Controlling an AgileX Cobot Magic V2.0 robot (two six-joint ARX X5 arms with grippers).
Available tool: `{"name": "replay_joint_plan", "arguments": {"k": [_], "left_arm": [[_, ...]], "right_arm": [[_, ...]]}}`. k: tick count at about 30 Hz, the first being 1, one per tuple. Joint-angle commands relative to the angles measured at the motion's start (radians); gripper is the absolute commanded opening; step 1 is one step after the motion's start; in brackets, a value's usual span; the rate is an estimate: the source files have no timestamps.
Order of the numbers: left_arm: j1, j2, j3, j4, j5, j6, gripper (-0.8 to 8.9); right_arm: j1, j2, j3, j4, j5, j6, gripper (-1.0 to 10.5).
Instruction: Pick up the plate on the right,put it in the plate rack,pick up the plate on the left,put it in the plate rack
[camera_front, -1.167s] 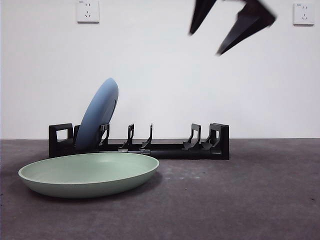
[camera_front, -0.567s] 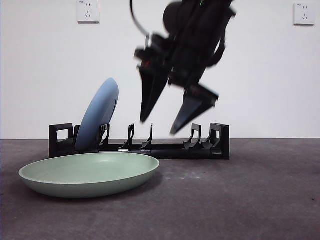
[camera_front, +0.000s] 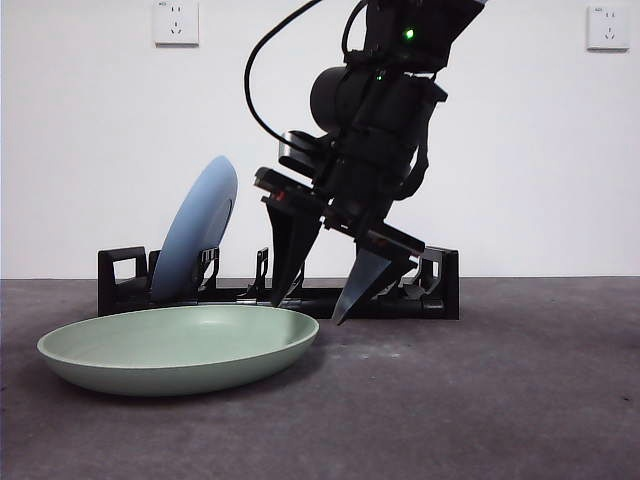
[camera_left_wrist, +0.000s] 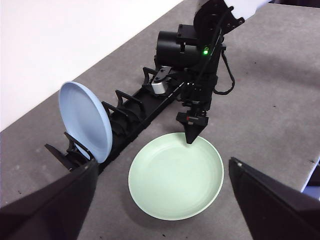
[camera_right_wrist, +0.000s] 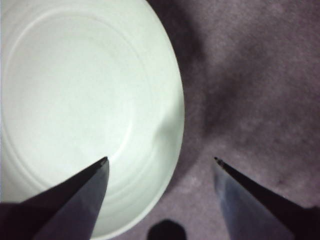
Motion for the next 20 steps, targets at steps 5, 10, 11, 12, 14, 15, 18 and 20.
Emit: {"name": "replay_joint_plan", "arguments": {"k": [5,10,11,12,14,15,18,20], "left_arm": [[-0.028,0.008,-0.002,0.007,0.004,0.013,4.44],[-0.054,0.013,-0.002,0.007,0.004,0.013,4.43],[-0.060,0.016,-0.002,0.007,0.004,0.013,4.44],[-0.065,0.019,-0.002,0.007,0.003,0.013,4.44],[-0.079,0.027,-0.002,0.007,0.003,0.013,4.44],[-0.089,0.031,-0.002,0.007,0.003,0.013,4.44],[-0.133,0.050,-0.002,0.007,0.003,0.019,4.43],[-0.179,0.068,-0.002,0.006,-0.008,0.021,4.43]], "right_arm": [[0.010,0.055,-0.010,0.011,0.003,0.015,2.9],[0.011,0.056,-0.010,0.012,0.003,0.016,0.5],[0.011,0.056,-0.010,0.010,0.003,0.016,0.2],[0.010,0.056,-0.010,0.008,0.004,0.016,-0.1],[0.010,0.056,-0.010,0.007,0.004,0.018,-0.1],[0.011,0.056,-0.010,0.007,0.004,0.023,-0.1],[0.011,0.056,-0.010,0.008,0.004,0.025,-0.1],[0.010,0.056,-0.010,0.004,0.002,0.035,-0.1]]}}
